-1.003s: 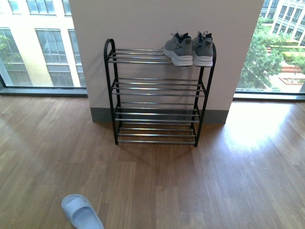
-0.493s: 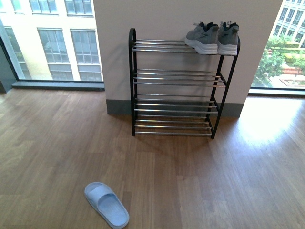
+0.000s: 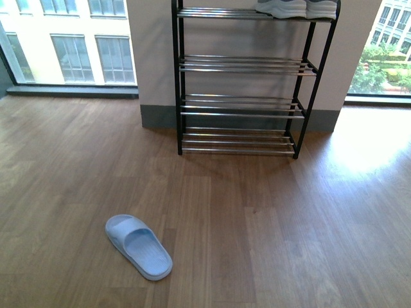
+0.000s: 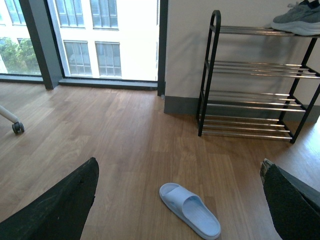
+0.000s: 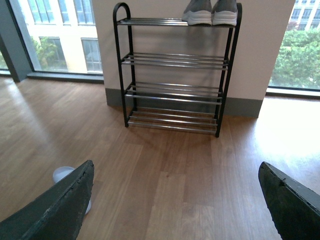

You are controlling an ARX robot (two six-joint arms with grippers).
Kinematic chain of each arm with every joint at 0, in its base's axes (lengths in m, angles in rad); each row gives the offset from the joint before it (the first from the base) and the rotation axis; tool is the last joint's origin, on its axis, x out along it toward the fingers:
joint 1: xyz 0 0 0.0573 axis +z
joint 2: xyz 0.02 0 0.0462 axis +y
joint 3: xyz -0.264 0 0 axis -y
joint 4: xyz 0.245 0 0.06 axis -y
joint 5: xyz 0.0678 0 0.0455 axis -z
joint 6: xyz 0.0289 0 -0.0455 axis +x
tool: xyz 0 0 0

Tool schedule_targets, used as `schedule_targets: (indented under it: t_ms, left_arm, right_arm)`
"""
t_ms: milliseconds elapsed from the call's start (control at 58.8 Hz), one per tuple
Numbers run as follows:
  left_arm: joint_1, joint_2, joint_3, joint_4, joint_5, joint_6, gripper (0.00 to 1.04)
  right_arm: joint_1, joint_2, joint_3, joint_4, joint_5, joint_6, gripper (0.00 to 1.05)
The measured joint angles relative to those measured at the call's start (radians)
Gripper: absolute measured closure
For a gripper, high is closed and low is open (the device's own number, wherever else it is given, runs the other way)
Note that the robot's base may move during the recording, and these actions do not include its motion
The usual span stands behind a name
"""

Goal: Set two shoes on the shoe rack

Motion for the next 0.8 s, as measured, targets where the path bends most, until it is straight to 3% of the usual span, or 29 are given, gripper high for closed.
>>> schedule_targets:
  t_ms: [799]
  left_arm:
    - [0.000,0.000,0.000,0.000,0.001,0.000,0.09]
  right_arm:
    - [0.000,0.000,0.000,0.000,0.001,0.000,0.09]
